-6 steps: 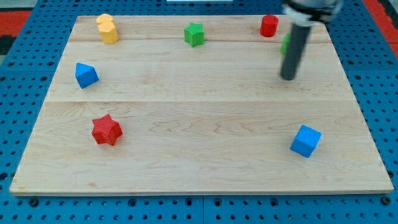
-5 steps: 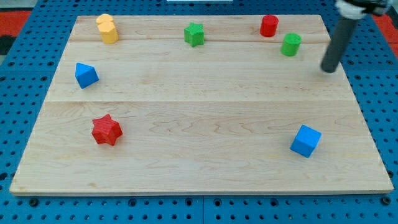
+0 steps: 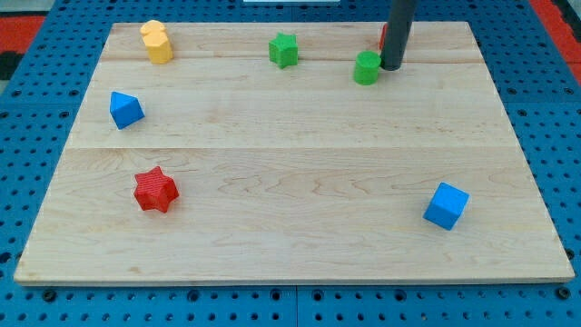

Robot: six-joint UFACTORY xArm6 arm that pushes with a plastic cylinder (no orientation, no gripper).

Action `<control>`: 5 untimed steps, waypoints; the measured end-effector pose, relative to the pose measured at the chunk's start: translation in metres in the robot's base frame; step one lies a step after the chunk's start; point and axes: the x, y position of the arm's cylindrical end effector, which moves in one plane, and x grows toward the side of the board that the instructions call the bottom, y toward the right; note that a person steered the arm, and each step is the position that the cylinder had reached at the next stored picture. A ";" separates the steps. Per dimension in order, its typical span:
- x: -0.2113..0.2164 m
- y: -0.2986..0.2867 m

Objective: Push green circle to the green star

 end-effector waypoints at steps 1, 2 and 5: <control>0.025 -0.006; 0.038 -0.020; 0.026 -0.081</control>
